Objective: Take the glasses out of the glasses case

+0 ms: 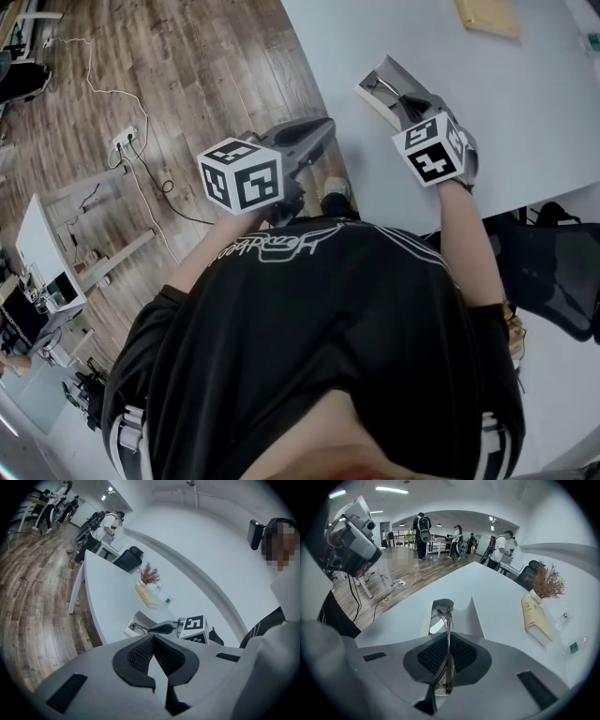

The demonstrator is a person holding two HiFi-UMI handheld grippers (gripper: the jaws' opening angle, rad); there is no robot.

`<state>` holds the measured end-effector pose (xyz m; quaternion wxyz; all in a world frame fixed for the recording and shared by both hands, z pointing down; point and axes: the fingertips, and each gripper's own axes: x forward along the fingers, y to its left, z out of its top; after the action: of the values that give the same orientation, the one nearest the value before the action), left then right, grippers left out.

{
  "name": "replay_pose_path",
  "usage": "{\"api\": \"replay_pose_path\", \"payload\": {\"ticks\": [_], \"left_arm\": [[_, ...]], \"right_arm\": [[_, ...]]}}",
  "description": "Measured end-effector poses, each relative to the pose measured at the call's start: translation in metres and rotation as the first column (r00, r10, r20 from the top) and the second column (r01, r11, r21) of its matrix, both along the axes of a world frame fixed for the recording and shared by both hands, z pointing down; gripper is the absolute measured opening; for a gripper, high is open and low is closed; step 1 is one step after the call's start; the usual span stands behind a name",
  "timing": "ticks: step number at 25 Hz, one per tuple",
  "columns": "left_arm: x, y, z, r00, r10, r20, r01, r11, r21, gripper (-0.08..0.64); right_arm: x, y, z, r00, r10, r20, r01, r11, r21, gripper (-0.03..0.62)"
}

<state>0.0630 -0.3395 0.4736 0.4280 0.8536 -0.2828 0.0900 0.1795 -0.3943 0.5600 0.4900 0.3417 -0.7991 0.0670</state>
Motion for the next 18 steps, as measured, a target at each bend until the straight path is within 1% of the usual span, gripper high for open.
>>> {"api": "replay_pose_path", "payload": {"ticks": [5, 10, 18], "left_arm": [[-0.003, 0.001, 0.005, 1.000, -0.007, 0.006, 0.007, 1.000, -0.006, 0.006], [-0.006, -0.001, 0.005, 1.000, -0.016, 0.001, 0.016, 1.000, -0.004, 0.006], [-0.007, 0.000, 0.001, 1.000, -0.025, -0.010, 0.025, 1.000, 0.005, 0.006]], "right_arm": [[0.005, -0.004, 0.000, 1.000, 0.015, -0.014, -0.015, 1.000, 0.021, 0.020], [0.008, -0.008, -0.004, 0.999, 0.023, -0.033, -0.021, 0.999, 0.041, 0.020], [0.009, -0.012, -0.016, 0.999, 0.026, -0.040, -0.023, 0.997, 0.075, 0.020]]}}
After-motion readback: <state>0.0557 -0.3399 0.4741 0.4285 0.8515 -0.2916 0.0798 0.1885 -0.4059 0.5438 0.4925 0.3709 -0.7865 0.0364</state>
